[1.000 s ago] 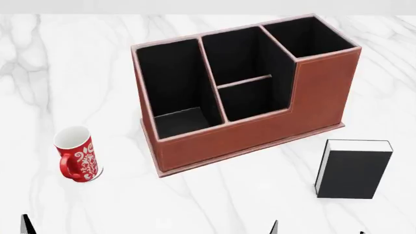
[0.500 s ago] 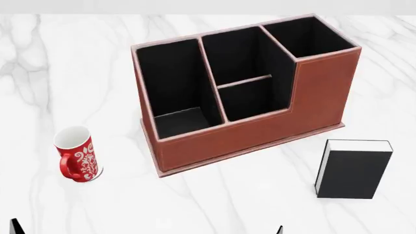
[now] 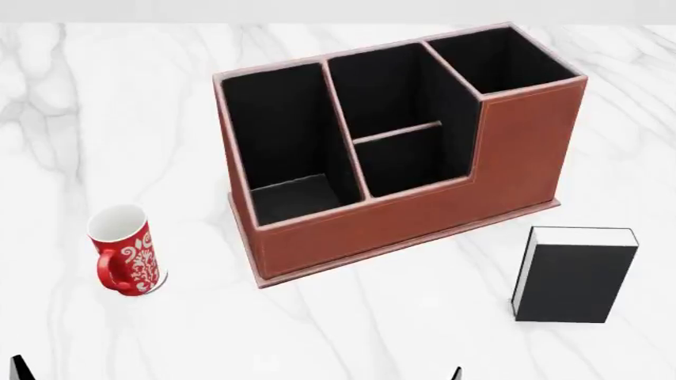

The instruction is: Pick up the book and place it in the back compartment of the caddy.

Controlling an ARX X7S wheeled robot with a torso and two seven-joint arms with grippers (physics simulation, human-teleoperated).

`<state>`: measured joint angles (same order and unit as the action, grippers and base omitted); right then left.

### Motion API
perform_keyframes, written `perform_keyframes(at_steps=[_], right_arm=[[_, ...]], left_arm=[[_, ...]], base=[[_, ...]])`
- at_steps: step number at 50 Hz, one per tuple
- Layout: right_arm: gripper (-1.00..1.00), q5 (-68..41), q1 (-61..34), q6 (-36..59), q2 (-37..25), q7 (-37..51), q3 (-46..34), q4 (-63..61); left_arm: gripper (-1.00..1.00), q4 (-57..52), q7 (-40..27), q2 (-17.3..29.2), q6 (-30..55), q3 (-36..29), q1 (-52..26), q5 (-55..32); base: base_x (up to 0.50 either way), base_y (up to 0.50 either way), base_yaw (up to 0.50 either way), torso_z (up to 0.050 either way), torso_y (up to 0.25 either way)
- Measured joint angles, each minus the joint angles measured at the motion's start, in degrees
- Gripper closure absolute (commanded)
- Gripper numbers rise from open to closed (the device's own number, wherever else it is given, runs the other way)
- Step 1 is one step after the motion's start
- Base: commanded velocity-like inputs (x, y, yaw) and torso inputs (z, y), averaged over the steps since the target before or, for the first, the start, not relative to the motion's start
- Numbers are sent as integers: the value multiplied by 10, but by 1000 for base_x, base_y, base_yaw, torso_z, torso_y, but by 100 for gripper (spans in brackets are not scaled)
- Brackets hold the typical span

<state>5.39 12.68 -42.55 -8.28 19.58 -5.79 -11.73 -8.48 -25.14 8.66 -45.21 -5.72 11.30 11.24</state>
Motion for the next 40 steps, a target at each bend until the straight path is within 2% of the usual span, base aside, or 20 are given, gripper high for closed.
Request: perform_keyframes(at_steps=[16, 19, 22, 24, 31, 40], right_arm=[[-100, -2, 4, 2, -10, 8, -5, -4], [-100, -9, 31, -15, -21, 10, 2, -16], [-100, 5, 100, -51, -53, 40, 8, -42], [-100, 12, 116, -51, -42, 29, 19, -37], [-100, 28, 60, -35, 13, -17, 36, -14], [-100, 14, 28, -16, 34, -35, 37, -6]], left_arm=[[-100, -2, -9, 6, 3, -7, 0, 2], [-100, -2, -10, 8, 3, -8, 0, 2], [-100, -1, -11, 10, 4, -9, 0, 1], [-100, -1, -12, 12, 4, -10, -1, 0], [-100, 0, -14, 15, 6, -13, -2, 0], [-100, -3, -19, 18, 7, -16, 2, 2]], base=[[0, 0, 0, 0, 0], [0, -8, 0, 0, 0], [0, -27, 0, 0, 0], [0, -27, 0, 0, 0], [0, -31, 0, 0, 0], [0, -40, 0, 0, 0]])
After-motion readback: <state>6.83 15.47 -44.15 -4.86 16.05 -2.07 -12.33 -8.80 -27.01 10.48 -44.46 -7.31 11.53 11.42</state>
